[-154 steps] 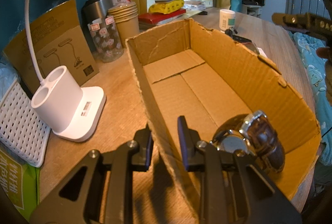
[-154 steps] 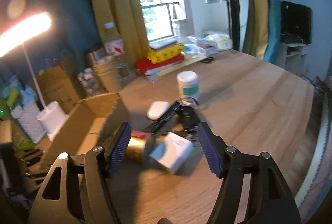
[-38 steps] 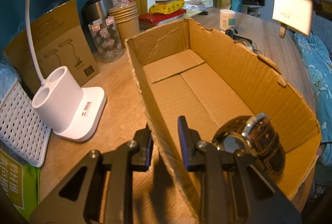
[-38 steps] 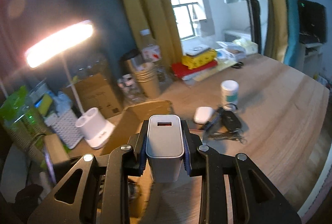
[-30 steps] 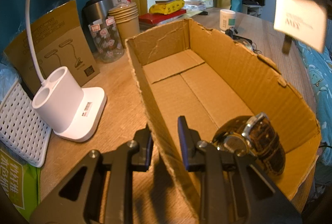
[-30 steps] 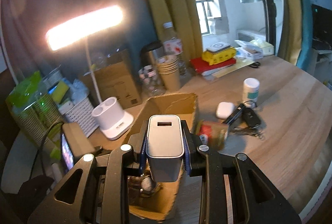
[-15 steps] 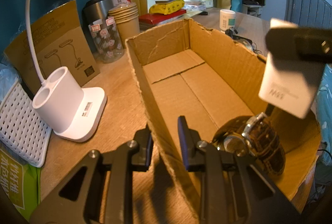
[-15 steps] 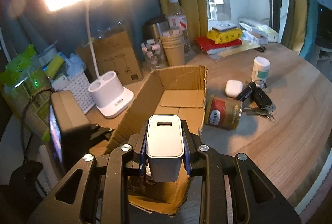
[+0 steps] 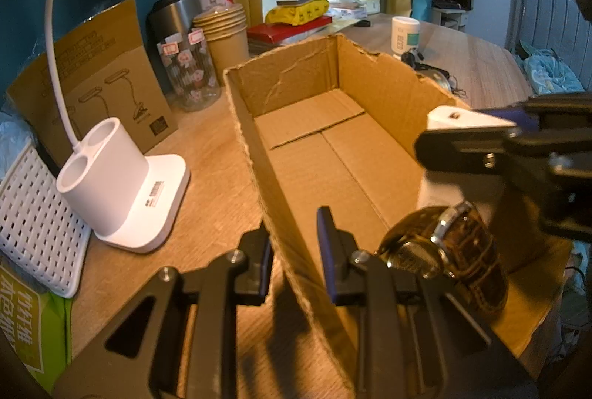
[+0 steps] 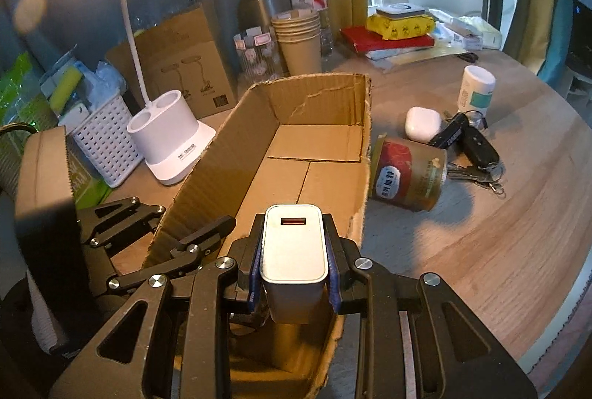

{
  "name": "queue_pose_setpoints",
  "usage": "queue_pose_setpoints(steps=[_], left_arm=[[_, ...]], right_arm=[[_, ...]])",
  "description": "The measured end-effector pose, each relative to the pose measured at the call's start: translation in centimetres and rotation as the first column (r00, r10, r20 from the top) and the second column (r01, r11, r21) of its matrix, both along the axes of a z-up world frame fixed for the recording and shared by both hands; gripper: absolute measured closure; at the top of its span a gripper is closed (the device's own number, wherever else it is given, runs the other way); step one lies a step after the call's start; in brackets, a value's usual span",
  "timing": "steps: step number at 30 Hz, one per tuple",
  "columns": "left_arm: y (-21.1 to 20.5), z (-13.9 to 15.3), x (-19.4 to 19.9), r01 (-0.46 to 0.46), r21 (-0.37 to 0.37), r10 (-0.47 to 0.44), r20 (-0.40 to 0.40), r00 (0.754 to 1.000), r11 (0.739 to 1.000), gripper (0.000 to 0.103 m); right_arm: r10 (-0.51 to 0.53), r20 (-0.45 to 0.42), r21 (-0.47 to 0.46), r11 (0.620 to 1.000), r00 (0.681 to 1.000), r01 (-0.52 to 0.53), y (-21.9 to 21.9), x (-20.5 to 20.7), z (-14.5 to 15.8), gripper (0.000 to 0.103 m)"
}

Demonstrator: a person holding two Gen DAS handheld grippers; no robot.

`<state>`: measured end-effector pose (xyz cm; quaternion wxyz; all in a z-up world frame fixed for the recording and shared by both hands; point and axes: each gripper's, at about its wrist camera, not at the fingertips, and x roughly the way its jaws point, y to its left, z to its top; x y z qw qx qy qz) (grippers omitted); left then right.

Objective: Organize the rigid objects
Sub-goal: 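Lift the charger and lower it into the box beside the watch, then open the right gripper and withdraw it toward the gold-and-red can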

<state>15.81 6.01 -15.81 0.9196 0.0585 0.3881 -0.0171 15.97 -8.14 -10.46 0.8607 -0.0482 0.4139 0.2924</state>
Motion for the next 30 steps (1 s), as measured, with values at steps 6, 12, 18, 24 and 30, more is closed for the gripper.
queue_pose_setpoints(steps=[6,12,18,24,30], left_arm=[[-0.1,0.0,0.0,0.0,-0.001,0.0,-0.001,1.0,1.0,0.08],[-0.1,-0.1,0.0,0.0,-0.002,0.0,-0.002,1.0,1.0,0.08],[-0.2,-0.2,0.1,0.0,-0.004,0.0,-0.002,1.0,1.0,0.08],[-0.4,-0.3,0.0,0.0,-0.004,0.0,-0.002,1.0,1.0,0.08],[-0.3,-0.4,0.0,-0.003,-0.005,0.003,-0.003,1.0,1.0,0.079]], right_arm=[[0.008,0.021,-0.029,1.0,1.0,-0.007,0.7,0.9,-0.3,0.074],[0.006,0.041,-0.011,1.0,0.999,-0.006,0.9,2.5,-0.1,0.069],[-0.007,0.105,0.001,1.0,0.994,0.007,0.4,2.1,0.7,0.048],[-0.092,0.184,0.005,0.996,0.979,0.092,-1.3,1.7,1.9,0.037],[-0.189,0.249,-0.008,0.98,0.95,0.197,-4.4,1.5,3.3,0.036]])
